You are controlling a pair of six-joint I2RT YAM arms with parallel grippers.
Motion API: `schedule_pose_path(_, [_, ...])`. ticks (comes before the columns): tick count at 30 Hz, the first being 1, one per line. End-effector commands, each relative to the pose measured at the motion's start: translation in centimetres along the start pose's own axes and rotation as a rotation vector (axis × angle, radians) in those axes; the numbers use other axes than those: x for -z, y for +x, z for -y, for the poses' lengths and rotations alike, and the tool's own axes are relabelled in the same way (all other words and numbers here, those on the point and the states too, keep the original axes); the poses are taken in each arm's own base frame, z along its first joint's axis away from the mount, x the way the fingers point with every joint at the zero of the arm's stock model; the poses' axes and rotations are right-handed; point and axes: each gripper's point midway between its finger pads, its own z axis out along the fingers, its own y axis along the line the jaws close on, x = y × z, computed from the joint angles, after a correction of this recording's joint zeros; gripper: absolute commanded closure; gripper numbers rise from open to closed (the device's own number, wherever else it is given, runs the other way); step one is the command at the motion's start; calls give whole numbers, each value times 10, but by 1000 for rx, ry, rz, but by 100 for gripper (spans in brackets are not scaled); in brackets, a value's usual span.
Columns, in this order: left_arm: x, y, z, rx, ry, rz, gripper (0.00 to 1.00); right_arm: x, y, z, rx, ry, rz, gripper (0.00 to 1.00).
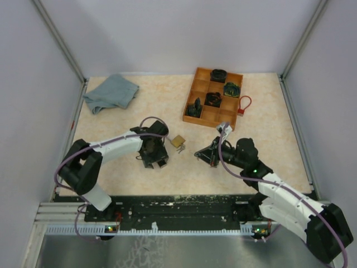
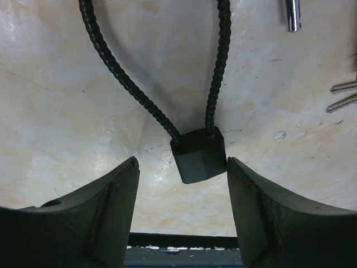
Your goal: Unlock with the key
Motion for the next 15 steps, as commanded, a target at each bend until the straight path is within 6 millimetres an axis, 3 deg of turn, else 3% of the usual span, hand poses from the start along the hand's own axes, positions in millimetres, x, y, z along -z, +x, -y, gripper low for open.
schedule_pose_path(1, [0, -1, 2, 26, -20, -15, 32, 2, -19, -11, 65, -45, 69, 100])
schedule_pose_path(15, [-16, -10, -3, 26, -83, 11, 41, 2, -13, -6, 81, -28, 49, 100])
